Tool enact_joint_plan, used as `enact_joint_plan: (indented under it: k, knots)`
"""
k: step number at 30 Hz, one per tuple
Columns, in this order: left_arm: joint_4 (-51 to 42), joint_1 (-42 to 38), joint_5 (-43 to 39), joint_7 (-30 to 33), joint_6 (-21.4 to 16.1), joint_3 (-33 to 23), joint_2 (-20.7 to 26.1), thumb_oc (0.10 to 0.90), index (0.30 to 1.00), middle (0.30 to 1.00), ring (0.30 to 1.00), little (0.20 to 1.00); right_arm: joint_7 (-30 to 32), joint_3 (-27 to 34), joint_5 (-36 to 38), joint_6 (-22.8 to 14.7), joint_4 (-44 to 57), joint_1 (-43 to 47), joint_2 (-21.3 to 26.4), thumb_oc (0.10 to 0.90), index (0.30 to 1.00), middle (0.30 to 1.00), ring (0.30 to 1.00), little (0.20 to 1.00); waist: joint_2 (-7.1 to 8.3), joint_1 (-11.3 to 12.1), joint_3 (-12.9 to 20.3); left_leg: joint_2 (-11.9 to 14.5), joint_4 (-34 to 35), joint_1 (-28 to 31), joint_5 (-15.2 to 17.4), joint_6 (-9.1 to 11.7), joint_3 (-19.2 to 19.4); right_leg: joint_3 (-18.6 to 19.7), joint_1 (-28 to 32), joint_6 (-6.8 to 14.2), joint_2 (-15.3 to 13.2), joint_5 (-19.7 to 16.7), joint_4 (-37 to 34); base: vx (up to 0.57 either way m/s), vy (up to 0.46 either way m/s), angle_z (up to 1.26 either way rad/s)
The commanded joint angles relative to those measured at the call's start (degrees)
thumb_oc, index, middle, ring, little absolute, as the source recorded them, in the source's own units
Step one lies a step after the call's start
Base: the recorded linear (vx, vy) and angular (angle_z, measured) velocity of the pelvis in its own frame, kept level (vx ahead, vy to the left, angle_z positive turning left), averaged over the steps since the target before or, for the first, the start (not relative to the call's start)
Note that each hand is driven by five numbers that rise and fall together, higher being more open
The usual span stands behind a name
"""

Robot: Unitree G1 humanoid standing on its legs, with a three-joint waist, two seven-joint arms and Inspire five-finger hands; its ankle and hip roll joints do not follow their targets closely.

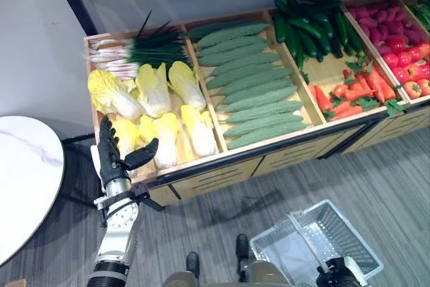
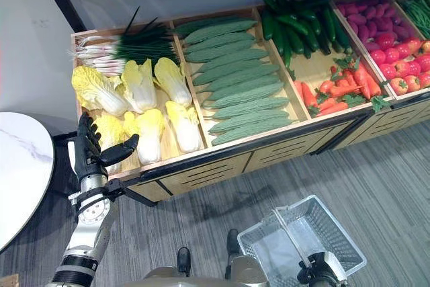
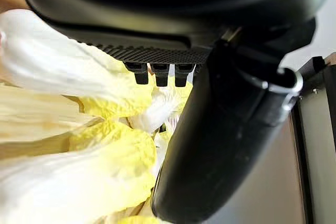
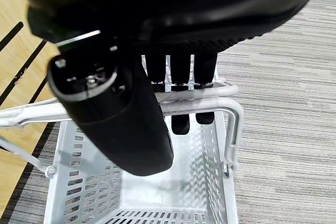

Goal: Get the vegetables into the basket

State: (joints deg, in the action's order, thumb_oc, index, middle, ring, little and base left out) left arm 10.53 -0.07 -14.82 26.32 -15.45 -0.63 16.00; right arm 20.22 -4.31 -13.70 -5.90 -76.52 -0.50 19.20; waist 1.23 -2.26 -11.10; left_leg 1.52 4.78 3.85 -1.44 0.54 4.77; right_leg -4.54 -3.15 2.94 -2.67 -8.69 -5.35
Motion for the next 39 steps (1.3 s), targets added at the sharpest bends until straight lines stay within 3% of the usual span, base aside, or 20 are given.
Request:
enact_joint_plan:
  k: [1,11,18,23,34,39]
  knots:
    - [-6.0,-3.66,-0.82,-2.22,-5.59,-0.54,3.97,0.9,1.0,1.0,1.0,1.0,1.57,-2.45,-1.18,-0.3,-1.7,0.77,3.57,0.4,0.3,0.3,0.3,0.3,2.98,0.35,2.83,4.96,0.22,-2.53,-1.64,4.83,-0.97,0.87,3.39,4.79,-4.97,0.88,0.35,0.0,0.0,0.0]
    - [-6.18,-3.61,1.0,-1.37,-4.07,1.9,2.85,0.9,1.0,1.0,1.0,1.0,1.89,-2.7,-0.89,-0.33,-1.75,0.8,2.88,0.4,0.3,0.3,0.3,0.3,2.94,0.08,2.72,4.99,0.22,-2.26,-1.54,4.78,-0.78,1.21,3.43,4.71,-4.76,0.99,0.35,0.0,-0.002,-0.01]
    - [-1.65,-3.5,7.23,0.91,-1.51,3.13,3.34,0.9,1.0,1.0,1.0,1.0,2.33,-2.67,-0.03,-0.39,-1.96,0.84,2.31,0.4,0.3,0.3,0.3,0.3,3.11,0.02,2.76,5.16,0.22,-2.18,-1.52,4.78,-0.65,1.15,3.46,4.62,-4.57,1.09,0.35,0.0,0.0,0.0]
    - [0.08,-3.26,12.9,3.25,1.11,2.79,3.73,0.9,1.0,1.0,1.0,1.0,2.9,-2.76,0.04,-0.38,-2.02,0.54,1.82,0.4,0.3,0.3,0.3,0.3,3.28,0.05,3.02,5.39,0.22,-1.97,-1.38,4.89,-0.47,1.26,3.53,4.55,-4.38,1.27,0.35,0.0,0.0,0.0]
    - [11.82,-5.84,22.32,0.33,8.96,6.5,5.13,0.9,1.0,1.0,1.0,1.0,2.24,-4.21,0.1,-0.13,-0.74,1.13,1.65,0.4,0.3,0.3,0.3,0.3,3.49,-1.11,3.3,5.85,0.22,-1.59,-1.2,5.04,0.6,2.07,3.33,4.43,-3.82,1.21,0.35,0.0,-0.003,-0.03]
    - [15.62,-7.46,24.8,1.37,10.46,6.24,5.51,0.9,1.0,1.0,1.0,1.0,1.74,-4.91,-0.45,0.03,-0.13,1.31,1.66,0.4,0.3,0.3,0.3,0.3,3.58,-1.45,3.63,6.11,0.22,-1.19,-0.97,5.18,1.14,2.48,3.29,4.34,-3.58,1.31,0.35,0.02,-0.003,-0.07]
